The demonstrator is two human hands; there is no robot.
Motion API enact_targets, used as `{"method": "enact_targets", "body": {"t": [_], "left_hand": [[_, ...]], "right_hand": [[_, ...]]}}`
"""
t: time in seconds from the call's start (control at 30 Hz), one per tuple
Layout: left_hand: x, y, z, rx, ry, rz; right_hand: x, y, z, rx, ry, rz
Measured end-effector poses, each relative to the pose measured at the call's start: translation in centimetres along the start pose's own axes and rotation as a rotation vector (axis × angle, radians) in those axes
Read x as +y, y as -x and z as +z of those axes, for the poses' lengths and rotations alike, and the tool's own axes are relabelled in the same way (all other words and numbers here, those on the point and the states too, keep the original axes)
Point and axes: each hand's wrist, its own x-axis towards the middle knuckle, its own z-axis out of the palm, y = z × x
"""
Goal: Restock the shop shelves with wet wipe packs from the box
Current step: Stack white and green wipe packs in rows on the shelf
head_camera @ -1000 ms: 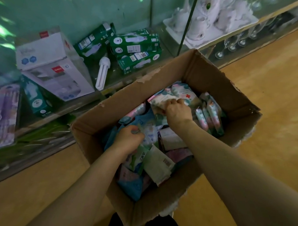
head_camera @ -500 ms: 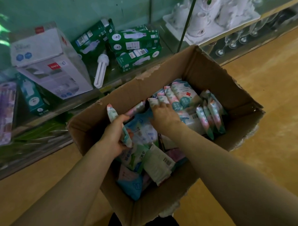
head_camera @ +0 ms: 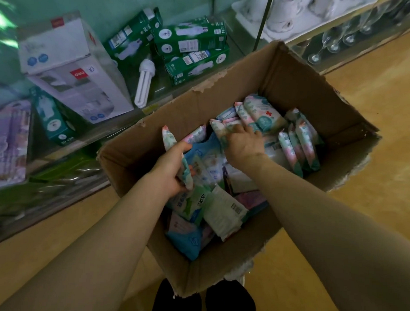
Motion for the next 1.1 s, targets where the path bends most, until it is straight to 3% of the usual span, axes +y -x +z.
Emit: {"method": "enact_targets", "body": {"t": [0.2,0.33,0.77,1.1], "left_hand": [[0.4,1.4,1.5,-0.049,-0.006,-0.008],[1.7,4.4,3.3,-0.146,-0.026,0.014],[4.0,17.1,10.8,-0.393,-0.337,0.151],[-0.3,31.3,20.6,-0.634,-0.654,0.324]], "right_hand": [[1.0,4.1,-2.3,0.000,-0.810,-0.041],[1.7,8.2,-4.7,-0.048,-1.102,-0.056],[8.7,22.6,-16.3,0.342,-1.069,0.186],[14.2,38.8,-21.4,0.676,-1.100,0.441]]}}
